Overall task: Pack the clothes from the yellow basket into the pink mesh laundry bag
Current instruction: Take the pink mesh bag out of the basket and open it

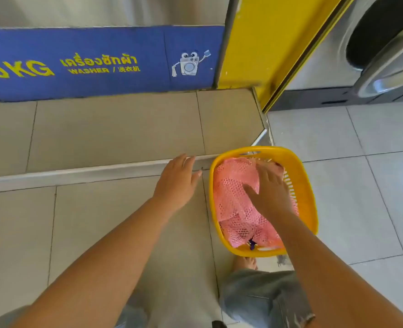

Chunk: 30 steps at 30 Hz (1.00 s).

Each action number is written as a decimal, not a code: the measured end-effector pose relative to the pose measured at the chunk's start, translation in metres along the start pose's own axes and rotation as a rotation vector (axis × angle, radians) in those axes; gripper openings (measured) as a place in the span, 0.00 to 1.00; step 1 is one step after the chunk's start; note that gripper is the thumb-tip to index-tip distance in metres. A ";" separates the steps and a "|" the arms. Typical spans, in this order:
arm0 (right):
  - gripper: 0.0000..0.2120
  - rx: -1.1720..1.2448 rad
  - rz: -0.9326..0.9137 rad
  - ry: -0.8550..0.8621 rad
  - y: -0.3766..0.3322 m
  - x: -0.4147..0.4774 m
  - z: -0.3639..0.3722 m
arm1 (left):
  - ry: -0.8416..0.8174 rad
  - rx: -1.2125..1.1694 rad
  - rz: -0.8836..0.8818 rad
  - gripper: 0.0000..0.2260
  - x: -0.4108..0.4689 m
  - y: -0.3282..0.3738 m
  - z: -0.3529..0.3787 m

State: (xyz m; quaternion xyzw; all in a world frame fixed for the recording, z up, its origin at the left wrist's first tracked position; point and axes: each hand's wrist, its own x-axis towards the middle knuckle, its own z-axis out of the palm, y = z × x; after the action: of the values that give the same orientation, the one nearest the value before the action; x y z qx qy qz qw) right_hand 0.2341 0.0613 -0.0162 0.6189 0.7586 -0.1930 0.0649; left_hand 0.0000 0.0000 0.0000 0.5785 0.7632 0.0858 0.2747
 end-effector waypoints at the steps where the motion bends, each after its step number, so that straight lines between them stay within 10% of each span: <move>1: 0.33 0.008 -0.012 0.049 0.007 0.002 0.008 | 0.031 -0.016 0.024 0.23 0.004 0.002 0.012; 12: 0.46 0.079 0.083 0.291 0.064 -0.010 0.053 | 0.248 0.067 0.495 0.30 0.020 0.042 0.075; 23: 0.64 -0.086 0.089 -0.117 0.063 -0.039 0.074 | -0.122 0.396 0.351 0.52 0.011 0.063 0.102; 30: 0.51 -0.184 0.070 0.021 0.069 -0.024 0.086 | -0.054 0.485 0.292 0.50 0.025 0.067 0.130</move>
State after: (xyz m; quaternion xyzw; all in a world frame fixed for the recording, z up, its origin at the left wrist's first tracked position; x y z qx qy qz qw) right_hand 0.2943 0.0182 -0.1021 0.6382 0.7518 -0.1138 0.1203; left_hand 0.1187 0.0198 -0.0859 0.7331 0.6626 -0.0759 0.1333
